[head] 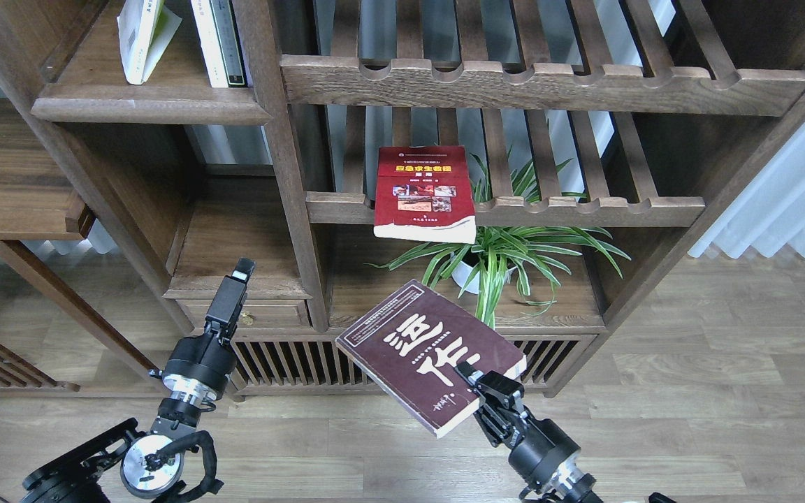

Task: Organize books on shelf
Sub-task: 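Bring the left gripper to the book and grasp it with both grippers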

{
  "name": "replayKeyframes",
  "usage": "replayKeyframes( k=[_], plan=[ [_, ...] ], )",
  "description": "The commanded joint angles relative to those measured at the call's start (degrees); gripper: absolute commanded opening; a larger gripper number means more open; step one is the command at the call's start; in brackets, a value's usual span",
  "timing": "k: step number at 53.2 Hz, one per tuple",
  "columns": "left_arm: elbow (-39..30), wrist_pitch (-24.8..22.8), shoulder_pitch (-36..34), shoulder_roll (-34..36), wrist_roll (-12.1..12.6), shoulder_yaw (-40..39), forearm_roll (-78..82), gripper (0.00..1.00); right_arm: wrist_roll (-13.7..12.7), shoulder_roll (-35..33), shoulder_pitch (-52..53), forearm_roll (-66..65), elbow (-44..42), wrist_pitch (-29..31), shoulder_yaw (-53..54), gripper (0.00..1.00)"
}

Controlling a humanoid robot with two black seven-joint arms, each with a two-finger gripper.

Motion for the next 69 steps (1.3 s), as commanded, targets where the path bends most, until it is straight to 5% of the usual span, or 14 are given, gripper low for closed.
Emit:
replayKeyframes(
  k=[1,17,55,69],
  plan=[
    [-2.0,0.0,1.0,0.7,0.0,0.9,0.0,1.00,0.2,1.1,0.1,0.9,0.0,0.0,0.8,0.05],
    [-6.2,0.0,3.0,1.9,0.0,1.3,-0.9,1.00,0.2,4.9,0.6,1.2,0.2,0.0,1.5,0.04],
    [-3.9,0.0,5.6,-8.6,0.0,3.6,-7.0,1.00,-0.3,9.7,-1.8,0.7,2.0,0.0,0.6,0.04],
    [-1.6,0.0,4.5,-10.4,0.0,6.7,-9.9,0.87,-0.5,10.0,-3.9,-0.9,2.5,0.0,0.3,0.04]
  ],
)
